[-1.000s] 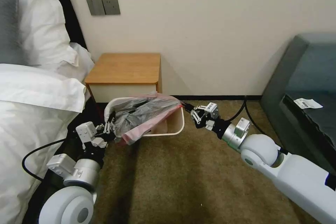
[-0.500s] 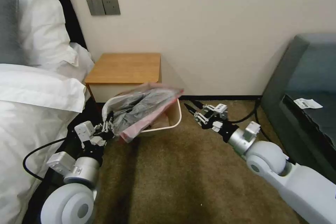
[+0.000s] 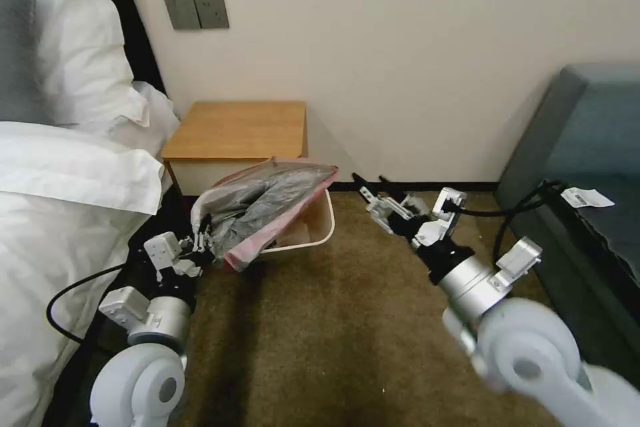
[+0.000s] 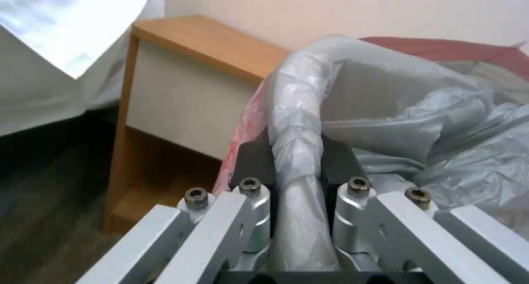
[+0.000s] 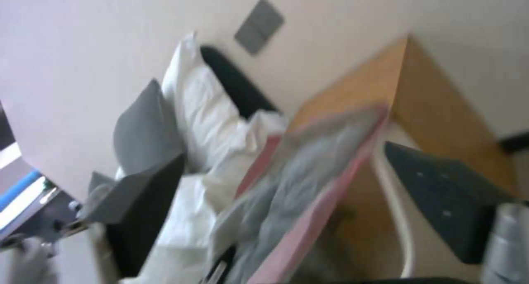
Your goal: Pick up the garbage bag from the table and place it over the trash can.
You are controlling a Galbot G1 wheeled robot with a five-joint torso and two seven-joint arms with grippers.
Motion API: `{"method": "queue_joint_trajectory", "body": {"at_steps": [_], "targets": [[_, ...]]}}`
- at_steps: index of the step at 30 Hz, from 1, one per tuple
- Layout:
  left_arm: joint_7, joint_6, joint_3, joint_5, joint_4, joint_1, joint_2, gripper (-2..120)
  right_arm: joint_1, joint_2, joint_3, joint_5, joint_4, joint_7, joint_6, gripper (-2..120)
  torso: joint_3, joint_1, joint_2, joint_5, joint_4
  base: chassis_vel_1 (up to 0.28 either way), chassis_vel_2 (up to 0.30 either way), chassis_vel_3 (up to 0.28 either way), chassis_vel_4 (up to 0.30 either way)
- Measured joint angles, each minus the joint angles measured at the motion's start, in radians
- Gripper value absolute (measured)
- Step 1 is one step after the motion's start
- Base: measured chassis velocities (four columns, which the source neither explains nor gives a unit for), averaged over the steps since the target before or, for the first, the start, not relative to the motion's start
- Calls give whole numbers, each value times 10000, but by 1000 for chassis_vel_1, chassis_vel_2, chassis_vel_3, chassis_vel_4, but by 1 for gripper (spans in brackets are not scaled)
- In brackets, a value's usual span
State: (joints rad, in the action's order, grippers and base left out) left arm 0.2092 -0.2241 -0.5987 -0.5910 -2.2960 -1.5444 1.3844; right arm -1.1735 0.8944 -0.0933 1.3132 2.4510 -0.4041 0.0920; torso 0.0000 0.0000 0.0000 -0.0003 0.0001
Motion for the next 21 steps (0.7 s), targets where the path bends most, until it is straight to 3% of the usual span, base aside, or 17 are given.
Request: {"method": "queue_joint_trajectory", "body": {"at_steps": [6,11,21], "targets": [[-92,377,106,252,-70,-96,176,11,506,229,705,64,-432,213,259,96,0,0,0,3,0,0,0,0,0],[-439,983,178,562,153,-76,351,11,1249,953,1755,201,-1093,726,217,94,0,0,0,1,1,0,0,0,0],[-673,1240,185,813,165,-235,484,11,2086,1671,2734,1,-2219,585,179,94,1,0,0,3,0,0,0,0,0]]}}
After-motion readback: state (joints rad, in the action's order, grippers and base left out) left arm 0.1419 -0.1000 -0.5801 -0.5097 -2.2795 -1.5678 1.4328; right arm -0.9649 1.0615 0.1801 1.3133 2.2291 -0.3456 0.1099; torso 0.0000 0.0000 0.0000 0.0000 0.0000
